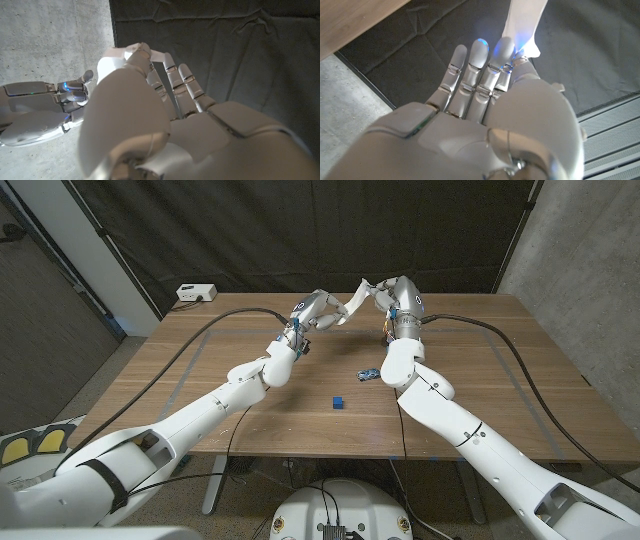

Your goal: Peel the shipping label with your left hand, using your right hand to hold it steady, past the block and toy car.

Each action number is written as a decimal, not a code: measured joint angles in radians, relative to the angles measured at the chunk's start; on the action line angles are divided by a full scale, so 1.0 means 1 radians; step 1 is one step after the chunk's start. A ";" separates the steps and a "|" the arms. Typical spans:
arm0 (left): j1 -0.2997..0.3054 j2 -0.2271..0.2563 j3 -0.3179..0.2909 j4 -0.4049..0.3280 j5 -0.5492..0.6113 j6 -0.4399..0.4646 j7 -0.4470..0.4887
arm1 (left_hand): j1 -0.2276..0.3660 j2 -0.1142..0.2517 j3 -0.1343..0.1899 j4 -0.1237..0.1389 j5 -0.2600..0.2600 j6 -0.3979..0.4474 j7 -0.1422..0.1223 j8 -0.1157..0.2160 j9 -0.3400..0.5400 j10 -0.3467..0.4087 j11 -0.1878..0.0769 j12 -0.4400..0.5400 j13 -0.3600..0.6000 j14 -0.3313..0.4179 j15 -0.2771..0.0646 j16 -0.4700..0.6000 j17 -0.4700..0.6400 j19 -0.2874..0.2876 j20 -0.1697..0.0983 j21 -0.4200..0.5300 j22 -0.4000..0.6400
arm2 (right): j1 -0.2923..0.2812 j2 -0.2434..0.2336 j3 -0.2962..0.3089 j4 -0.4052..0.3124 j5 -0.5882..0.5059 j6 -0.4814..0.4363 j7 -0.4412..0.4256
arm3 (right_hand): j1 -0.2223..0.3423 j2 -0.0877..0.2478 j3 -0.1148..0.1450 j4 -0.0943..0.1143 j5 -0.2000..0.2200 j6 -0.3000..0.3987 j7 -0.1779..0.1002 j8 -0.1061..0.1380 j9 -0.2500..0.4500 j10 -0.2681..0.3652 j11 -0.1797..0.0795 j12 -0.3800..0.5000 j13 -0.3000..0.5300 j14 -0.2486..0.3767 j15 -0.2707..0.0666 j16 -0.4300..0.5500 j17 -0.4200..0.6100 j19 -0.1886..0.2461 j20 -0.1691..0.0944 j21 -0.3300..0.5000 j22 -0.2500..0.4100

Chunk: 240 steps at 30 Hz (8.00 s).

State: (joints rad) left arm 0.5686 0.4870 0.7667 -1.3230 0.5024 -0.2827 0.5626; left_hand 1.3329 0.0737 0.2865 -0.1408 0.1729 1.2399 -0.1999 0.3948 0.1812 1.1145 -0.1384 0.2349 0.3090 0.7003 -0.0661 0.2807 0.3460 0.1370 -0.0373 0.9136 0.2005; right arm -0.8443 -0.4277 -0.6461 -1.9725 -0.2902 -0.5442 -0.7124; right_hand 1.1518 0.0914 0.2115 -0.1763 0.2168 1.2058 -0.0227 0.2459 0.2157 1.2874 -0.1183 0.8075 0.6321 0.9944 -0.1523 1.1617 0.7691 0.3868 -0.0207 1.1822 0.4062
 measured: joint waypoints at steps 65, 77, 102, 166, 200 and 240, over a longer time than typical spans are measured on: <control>0.107 -0.121 -0.231 0.029 -1.035 -0.123 -0.784 | -0.568 -0.138 -0.323 0.222 0.099 -0.938 0.154 -0.198 0.101 -0.788 0.098 0.044 0.130 -0.493 0.048 -0.089 0.122 -0.309 0.170 0.268 0.233 | -0.004 0.050 -0.009 0.115 -0.142 0.076 -0.084 | 0.001 -0.044 0.073 0.026 0.043 0.024 0.030 0.050 0.086 0.017 -0.005 0.078 0.103 0.030 -0.012 0.018 0.276 -0.052 -0.019 0.195 0.015; 0.151 -0.095 -0.243 -0.058 -0.928 -0.132 -0.653 | -0.518 -0.080 -0.354 0.219 0.149 -1.082 0.138 -0.166 0.136 -1.114 0.067 0.032 0.198 -0.802 0.084 -0.089 0.187 -0.306 0.201 0.317 0.346 | -0.001 0.051 -0.010 0.120 -0.140 0.086 -0.086 | -0.009 -0.053 0.090 0.026 0.050 0.023 0.031 0.051 0.093 0.017 -0.005 0.078 0.103 0.031 -0.012 0.010 0.303 -0.061 -0.021 0.212 0.006; 0.218 -0.121 -0.270 -0.224 -0.721 0.047 -0.263 | -0.365 -0.080 -0.371 0.115 0.093 -0.546 0.137 -0.051 0.023 -0.492 -0.026 0.333 0.188 -0.342 0.023 0.151 0.287 -0.308 0.178 0.488 0.425 | 0.009 0.051 -0.027 0.138 -0.167 0.125 -0.103 | -0.025 -0.069 0.126 0.027 0.065 0.022 0.032 0.055 0.112 0.017 -0.006 0.078 0.102 0.039 -0.014 -0.023 0.347 -0.070 -0.022 0.235 -0.026; 0.106 -0.097 -0.197 -0.211 -0.805 0.134 -0.407 | -0.218 0.039 -0.359 0.087 0.039 -0.298 0.146 -0.039 0.000 -0.174 -0.035 0.251 0.042 -0.082 0.007 0.177 0.284 -0.295 0.176 0.581 0.417 | 0.061 0.057 -0.072 0.223 -0.266 0.229 -0.134 | -0.062 -0.107 0.232 0.030 0.079 0.033 0.028 0.052 0.138 0.023 -0.013 0.082 0.121 0.077 -0.030 -0.098 0.446 -0.101 -0.016 0.314 -0.105; 0.088 -0.102 -0.193 -0.210 -0.884 0.160 -0.488 | -0.311 -0.004 -0.359 0.082 0.029 -0.639 0.078 -0.206 0.067 -0.838 0.052 0.434 0.492 -0.479 0.026 0.071 0.490 -0.311 0.228 0.601 0.572 | 0.051 0.047 -0.062 0.231 -0.279 0.310 -0.146 | -0.085 -0.121 0.283 0.026 0.080 0.034 0.027 0.049 0.139 0.024 -0.013 0.089 0.135 0.084 -0.030 -0.098 0.456 -0.116 -0.019 0.343 -0.134; 0.122 -0.146 -0.203 -0.217 -0.965 0.030 -0.544 | -0.132 0.038 -0.240 -0.007 0.005 -0.211 0.142 -0.074 0.005 -0.663 -0.065 0.241 0.088 -0.464 0.027 -0.057 0.168 -0.305 0.205 0.464 0.345 | 0.027 0.023 -0.058 0.201 -0.312 0.316 -0.108 | -0.107 -0.136 0.343 0.026 0.075 0.027 0.032 0.041 0.137 0.023 -0.013 0.089 0.143 0.085 -0.031 -0.093 0.455 -0.132 -0.020 0.369 -0.156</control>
State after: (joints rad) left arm 0.6905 0.3409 0.5633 -1.5400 -0.4628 -0.2532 0.0186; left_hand 1.2005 0.1120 0.0461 -0.1479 0.1784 1.0290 -0.0579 0.3212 0.1857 0.4515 -0.2036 0.4760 0.3965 0.2366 -0.0387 0.2234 0.5142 -0.1675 0.1673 1.3780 0.5455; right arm -0.8174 -0.4043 -0.7041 -1.7716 -0.6018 -0.2285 -0.8209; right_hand 1.0446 -0.0445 0.5548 -0.1502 0.2922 1.2330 0.0098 0.2871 0.3527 1.3108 -0.1313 0.8966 0.7756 1.0789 -0.1832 1.0689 1.2246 0.2545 -0.0411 1.5517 0.2506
